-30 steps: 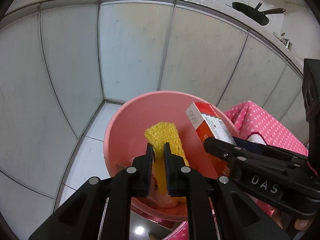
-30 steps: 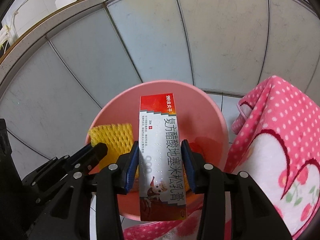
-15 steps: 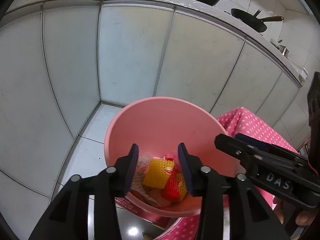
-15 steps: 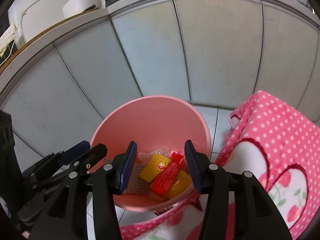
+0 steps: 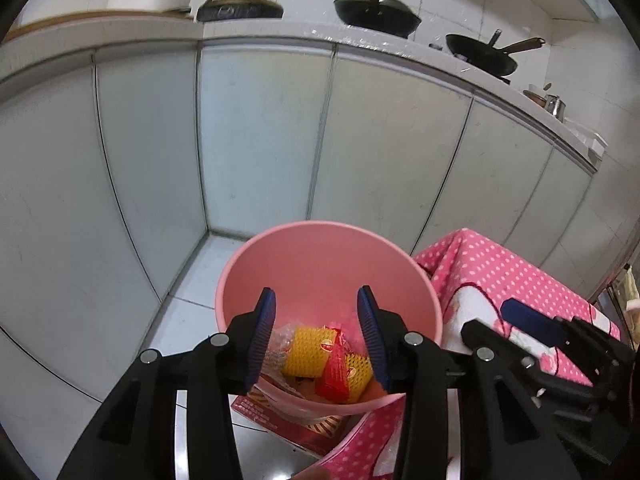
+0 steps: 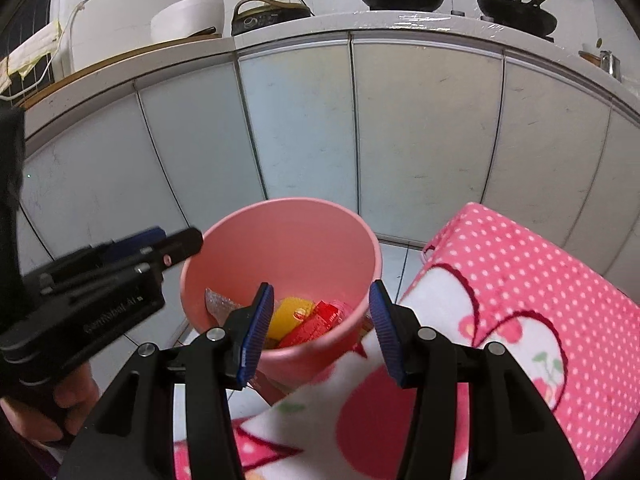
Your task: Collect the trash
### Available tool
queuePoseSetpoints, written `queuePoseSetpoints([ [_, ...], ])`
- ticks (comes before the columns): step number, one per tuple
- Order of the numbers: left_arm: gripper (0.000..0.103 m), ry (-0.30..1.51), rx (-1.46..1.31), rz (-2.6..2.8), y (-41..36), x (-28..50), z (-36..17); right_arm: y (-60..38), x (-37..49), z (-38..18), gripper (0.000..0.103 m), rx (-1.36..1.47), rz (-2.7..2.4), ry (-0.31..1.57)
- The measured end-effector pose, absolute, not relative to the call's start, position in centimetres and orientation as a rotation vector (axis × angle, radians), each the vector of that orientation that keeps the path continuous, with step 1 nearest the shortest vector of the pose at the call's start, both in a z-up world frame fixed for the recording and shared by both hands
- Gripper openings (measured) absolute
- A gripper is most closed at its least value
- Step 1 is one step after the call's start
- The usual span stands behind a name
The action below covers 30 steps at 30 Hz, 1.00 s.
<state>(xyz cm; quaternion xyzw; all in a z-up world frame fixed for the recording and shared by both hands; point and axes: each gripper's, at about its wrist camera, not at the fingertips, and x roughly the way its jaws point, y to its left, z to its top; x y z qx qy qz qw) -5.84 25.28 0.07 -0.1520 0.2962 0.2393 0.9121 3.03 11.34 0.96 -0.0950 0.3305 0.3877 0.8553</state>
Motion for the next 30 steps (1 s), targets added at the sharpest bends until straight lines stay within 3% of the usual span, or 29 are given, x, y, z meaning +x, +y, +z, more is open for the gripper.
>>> queuePoseSetpoints([
  [4, 0.042, 0.590, -0.282, 0.491, 23.6, -6.7, 1.2, 10.7, 1.9, 1.0, 0.060, -0.199, 0.803, 0.680],
  [30, 0.038, 0.592, -0.219, 0.468, 18.0, -9.1, 2.4, 6.7, -0.8, 1.3, 0.060, -0.173, 0.769, 0.643],
])
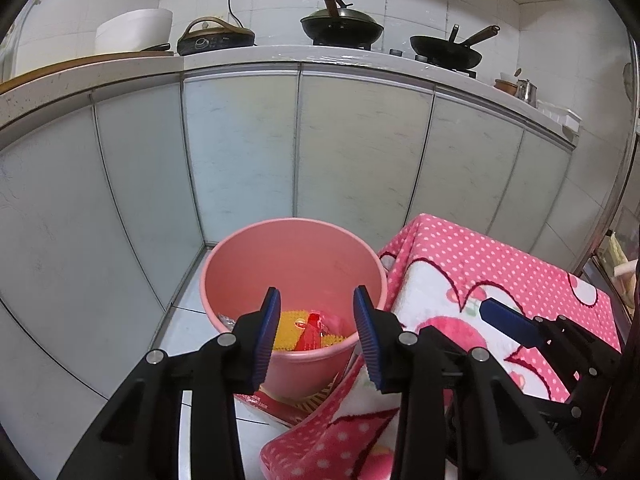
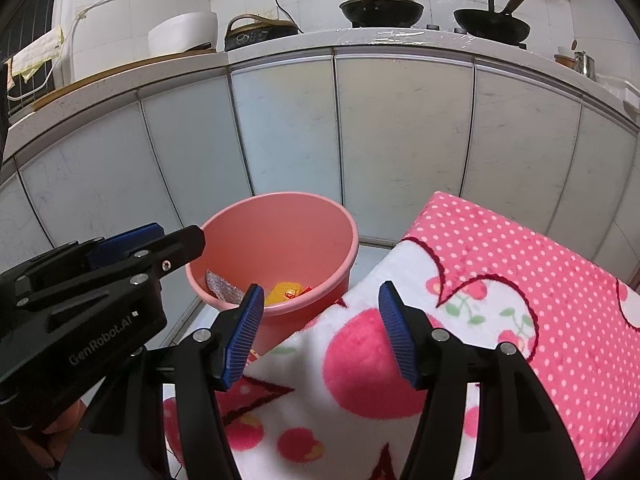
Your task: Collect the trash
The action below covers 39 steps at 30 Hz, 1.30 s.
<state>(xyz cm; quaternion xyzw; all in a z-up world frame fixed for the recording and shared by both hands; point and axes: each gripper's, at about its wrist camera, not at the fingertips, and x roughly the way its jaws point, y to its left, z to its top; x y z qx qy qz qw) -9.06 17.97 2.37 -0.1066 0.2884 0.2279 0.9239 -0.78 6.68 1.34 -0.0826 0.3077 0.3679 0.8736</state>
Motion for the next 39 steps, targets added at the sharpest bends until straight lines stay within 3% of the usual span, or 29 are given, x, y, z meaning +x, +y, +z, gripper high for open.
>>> queuePoseSetpoints([
  [39, 0.037, 0.612, -0.219, 0.450, 17.92, -9.09, 1.94, 6.63, -0.94, 1.12, 0.060, -0.186, 0.766, 0.654],
])
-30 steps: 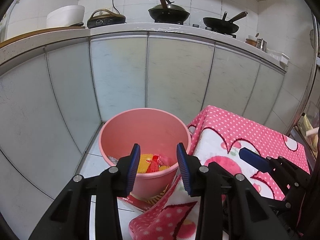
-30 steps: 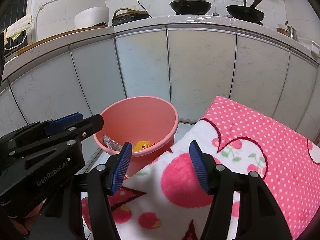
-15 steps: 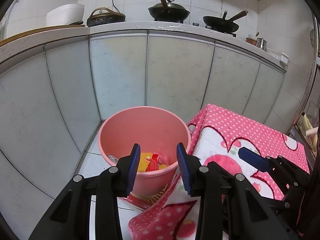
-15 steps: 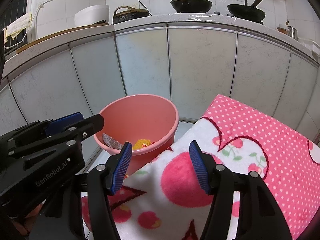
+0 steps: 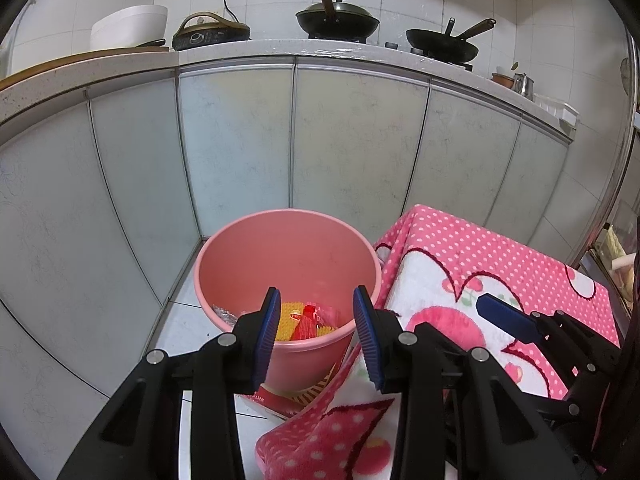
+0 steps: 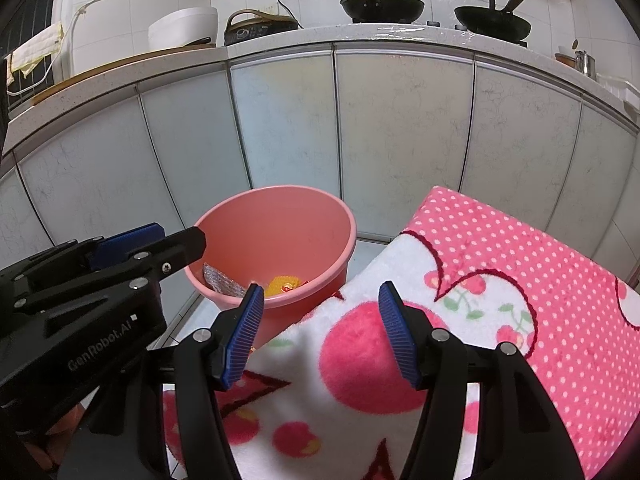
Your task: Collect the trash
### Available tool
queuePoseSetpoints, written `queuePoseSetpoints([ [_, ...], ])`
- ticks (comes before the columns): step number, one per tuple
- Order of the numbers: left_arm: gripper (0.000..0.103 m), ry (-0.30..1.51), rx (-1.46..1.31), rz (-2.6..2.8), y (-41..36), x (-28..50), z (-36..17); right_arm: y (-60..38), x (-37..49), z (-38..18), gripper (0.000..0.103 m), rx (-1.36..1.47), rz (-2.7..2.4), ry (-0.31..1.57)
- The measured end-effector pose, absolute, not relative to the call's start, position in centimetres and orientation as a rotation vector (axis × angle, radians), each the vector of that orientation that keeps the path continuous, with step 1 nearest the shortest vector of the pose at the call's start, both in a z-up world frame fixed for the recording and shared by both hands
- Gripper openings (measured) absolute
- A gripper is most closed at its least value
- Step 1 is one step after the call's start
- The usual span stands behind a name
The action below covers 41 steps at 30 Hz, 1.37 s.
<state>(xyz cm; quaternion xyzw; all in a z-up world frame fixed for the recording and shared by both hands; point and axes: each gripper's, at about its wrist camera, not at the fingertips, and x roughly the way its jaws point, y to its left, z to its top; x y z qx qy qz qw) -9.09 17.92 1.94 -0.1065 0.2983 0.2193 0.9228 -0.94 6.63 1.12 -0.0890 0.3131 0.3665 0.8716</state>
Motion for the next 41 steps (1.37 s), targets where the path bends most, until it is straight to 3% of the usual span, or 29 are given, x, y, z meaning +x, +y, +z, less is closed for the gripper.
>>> queuePoseSetpoints([
  [41, 0.037, 0.640, -0.196, 0.445, 17.37, -8.20, 1.60, 5.96, -0.48, 0.99, 0.060, -0.177, 0.752, 0.663],
])
